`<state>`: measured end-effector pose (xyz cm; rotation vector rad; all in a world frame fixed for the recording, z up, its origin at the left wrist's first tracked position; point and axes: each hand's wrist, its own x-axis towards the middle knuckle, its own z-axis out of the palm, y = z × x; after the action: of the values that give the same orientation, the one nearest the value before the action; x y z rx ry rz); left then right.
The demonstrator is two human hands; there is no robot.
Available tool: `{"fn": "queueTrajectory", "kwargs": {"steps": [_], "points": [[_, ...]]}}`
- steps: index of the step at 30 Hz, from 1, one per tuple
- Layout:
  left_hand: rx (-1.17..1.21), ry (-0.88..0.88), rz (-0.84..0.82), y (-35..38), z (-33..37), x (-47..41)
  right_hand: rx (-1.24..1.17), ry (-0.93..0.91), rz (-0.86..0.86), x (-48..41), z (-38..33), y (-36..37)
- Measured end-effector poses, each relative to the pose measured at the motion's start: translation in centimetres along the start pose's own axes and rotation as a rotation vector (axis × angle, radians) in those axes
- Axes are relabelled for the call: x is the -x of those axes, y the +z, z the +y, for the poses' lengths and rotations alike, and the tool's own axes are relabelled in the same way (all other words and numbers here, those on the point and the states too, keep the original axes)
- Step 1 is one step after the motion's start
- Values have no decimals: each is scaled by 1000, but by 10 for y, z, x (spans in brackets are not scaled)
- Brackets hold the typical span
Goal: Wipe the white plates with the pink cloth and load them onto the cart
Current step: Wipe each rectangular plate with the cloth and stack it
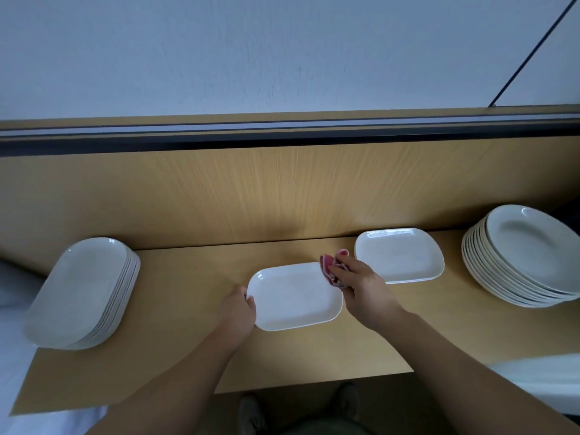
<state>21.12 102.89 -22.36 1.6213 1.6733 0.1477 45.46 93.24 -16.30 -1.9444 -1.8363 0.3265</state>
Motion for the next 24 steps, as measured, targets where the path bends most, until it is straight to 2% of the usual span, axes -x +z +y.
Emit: {"fn": "queueTrajectory", "kwargs": {"steps": [11, 16, 19, 24], "points": [[-302, 117, -29, -12, 5, -5, 55, -30, -181, -14, 6, 25], [-452, 258, -80, -21, 3, -4, 117, -1, -329, -29, 3, 52], [-521, 327, -165, -26, -1, -2, 201, 90, -508, -26, -9, 57], [-585, 379, -238, -32, -6, -2, 282, 256, -440, -18, -29, 62]]}}
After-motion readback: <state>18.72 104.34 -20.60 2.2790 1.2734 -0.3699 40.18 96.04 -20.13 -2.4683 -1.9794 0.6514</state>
